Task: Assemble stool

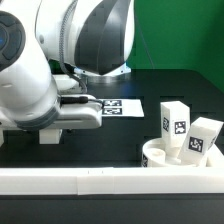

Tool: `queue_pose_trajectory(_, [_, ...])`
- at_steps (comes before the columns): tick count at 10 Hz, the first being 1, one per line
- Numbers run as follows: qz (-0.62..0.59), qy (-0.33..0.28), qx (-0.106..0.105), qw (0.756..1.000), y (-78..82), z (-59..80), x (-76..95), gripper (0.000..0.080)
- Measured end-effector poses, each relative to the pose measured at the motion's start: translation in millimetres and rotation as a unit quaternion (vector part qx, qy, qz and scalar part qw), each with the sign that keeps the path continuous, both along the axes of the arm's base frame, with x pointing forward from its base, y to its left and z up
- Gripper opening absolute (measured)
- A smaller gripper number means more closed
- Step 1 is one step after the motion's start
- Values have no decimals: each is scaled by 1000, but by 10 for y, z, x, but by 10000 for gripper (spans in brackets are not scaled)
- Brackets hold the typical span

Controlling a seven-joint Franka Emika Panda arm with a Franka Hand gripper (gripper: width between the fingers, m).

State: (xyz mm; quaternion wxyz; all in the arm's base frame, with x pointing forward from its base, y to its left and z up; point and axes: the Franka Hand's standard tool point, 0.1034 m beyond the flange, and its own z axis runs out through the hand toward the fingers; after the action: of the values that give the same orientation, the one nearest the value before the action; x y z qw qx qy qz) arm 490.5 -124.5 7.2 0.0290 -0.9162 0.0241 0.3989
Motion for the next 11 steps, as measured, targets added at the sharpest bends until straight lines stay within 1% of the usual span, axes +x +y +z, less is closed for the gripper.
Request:
queue_pose_trajectory(1, [0,0,0,1000,-2,-4,-4,522])
queue_pose_trajectory(2, [0,0,0,1000,-4,-5,-3,379])
queue_pose_trajectory(3, [0,0,-1,1000,-6,-4,-3,334])
queue_pose_trajectory(5, [0,-2,-1,1000,-2,8,12,334])
queue_pose_trajectory(6, [0,-5,-2,1000,7,40,44,335])
queue_pose_trajectory(7, [-8,-4,-5,1000,47,145,84,335])
queue_pose_trajectory(8, [-22,-3,-15,1000,137,303,143,334])
queue_pose_trajectory(9, [-35,-5,-28,999,253,417,220,334])
queue_pose_trajectory(10, [-52,-5,-45,998,376,512,318,335])
queue_pose_trajectory(11, [-67,-17,-63,996,482,601,445,335])
